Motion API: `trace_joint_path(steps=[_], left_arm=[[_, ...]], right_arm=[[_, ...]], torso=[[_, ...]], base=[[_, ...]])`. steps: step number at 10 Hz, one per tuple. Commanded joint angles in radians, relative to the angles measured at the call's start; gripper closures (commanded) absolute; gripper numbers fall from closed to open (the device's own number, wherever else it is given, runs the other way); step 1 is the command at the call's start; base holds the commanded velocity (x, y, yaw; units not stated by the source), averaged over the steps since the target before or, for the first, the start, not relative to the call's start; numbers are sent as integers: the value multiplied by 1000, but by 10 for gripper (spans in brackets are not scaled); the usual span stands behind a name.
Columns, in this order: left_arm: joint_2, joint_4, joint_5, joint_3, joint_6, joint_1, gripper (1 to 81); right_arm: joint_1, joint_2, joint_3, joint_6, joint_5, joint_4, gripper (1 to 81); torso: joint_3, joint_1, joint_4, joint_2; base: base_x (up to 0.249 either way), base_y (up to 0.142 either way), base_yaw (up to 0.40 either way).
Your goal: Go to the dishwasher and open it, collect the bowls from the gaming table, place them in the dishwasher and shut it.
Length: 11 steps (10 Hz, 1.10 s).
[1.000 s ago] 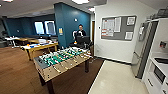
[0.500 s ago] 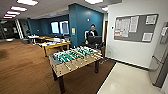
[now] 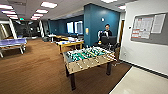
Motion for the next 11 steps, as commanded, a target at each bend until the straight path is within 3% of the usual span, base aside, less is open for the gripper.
trace_joint_path(steps=[1,11], left_arm=[[-9,0,46,-2,5,-53,10],[19,-5,46,-46,5,-53,10]], right_arm=[[49,-7,0,-5,-45,0,10],[52,-5,0,-5,-45,0,10]], torso=[[0,0,0,0],[0,-1,0,0]], base=[[0,0,371],[0,0,297]])
